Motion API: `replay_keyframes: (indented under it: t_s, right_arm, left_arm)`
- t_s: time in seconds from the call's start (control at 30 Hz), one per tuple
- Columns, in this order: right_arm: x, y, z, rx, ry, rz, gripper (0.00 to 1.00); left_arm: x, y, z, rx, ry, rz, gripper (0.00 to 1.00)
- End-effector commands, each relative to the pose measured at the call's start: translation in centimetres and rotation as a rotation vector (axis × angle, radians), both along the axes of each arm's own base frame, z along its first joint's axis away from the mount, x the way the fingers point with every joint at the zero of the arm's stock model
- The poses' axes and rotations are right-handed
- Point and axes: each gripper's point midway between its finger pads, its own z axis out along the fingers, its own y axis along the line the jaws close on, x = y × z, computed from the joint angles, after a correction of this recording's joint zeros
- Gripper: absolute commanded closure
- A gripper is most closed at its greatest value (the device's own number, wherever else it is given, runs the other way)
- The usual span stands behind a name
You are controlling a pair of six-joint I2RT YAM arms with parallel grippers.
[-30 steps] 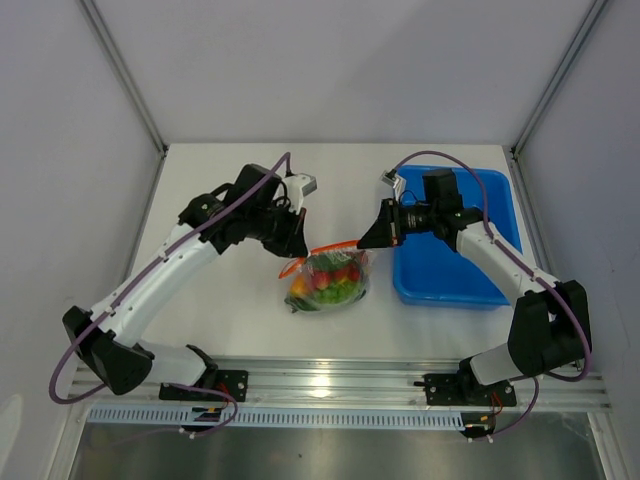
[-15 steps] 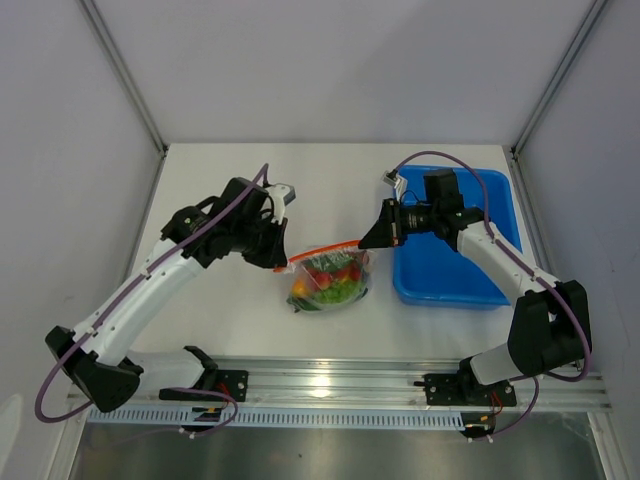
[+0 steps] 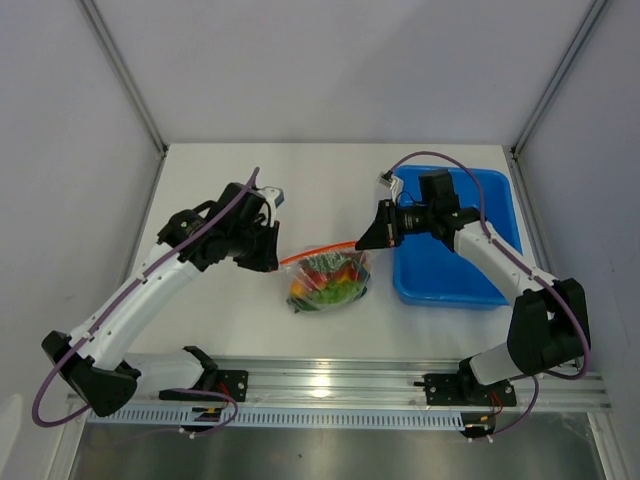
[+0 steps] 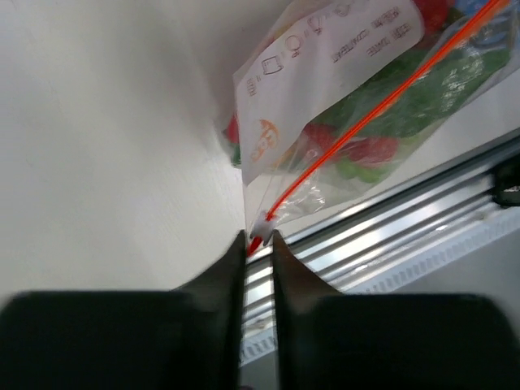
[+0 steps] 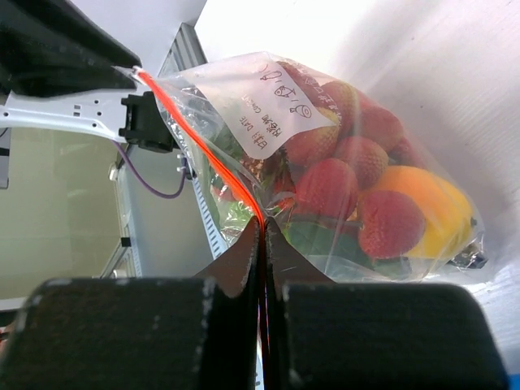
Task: Place the food in the zip-top bag and seal the zipper
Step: Zip the zipper food storage bag at the center of the board, then place the zipper food storage bag at the center of the board.
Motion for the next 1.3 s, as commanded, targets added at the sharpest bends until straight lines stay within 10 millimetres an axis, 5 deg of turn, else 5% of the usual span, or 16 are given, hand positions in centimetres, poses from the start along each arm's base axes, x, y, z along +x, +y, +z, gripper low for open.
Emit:
replay_keyframes:
  t_s: [0.0, 0.03, 0.07, 0.23, 0.47, 0.67, 0.97, 1.17, 1.23, 1.27]
  right_arm:
    - [1.8, 0.1, 0.9, -0.009, -0.061, -0.035, 1.00]
    - [1.8, 0.2, 0.7, -0.012, -0.054, -0.035, 1.00]
    - [1.9, 0.4, 0.9, -0.015, -0.060, -0.034, 1.00]
    - [2.7, 1.6, 0.9, -0.030, -0.057, -0.034, 1.00]
    - [5.6, 2.7, 0.7, -0.069, 0.012, -0.068, 1.00]
    - [10.2, 4.0, -0.9, -0.093, 0.062, -0.101, 1.00]
    - [17.1, 4.1, -5.5, -0.109, 0.148, -0.171, 1.00]
    - [20.0, 3.8, -9.6, -0.132, 0.234, -0.220, 1.00]
    - [20.7, 3.8, -9.6, -0.147, 0.221, -0.230, 0.95]
    - [20.9, 3.6, -10.2, -0.163, 0.222, -0.236, 0.81]
  left_arm:
    - [-0.2, 2.6, 0.3, 0.073, -0.019, 0.087, 0.66]
    - [0.0, 2.6, 0.6, 0.070, -0.031, 0.091, 0.59]
    - [0.1, 2.7, 0.9, 0.068, -0.043, 0.095, 0.42]
    - [1.9, 3.9, 3.7, 0.090, -0.152, 0.183, 0.01]
    - [3.3, 4.9, 6.8, 0.088, -0.276, 0.237, 0.01]
    - [2.9, 4.9, 8.1, 0.025, -0.340, 0.229, 0.01]
    - [1.9, 6.0, 7.5, 0.053, -0.329, 0.242, 0.00]
    - [1.3, 5.9, 6.9, 0.043, -0.301, 0.234, 0.01]
    - [1.1, 5.3, 6.5, 0.022, -0.282, 0.213, 0.01]
    - [1.0, 5.0, 6.5, 0.008, -0.278, 0.205, 0.01]
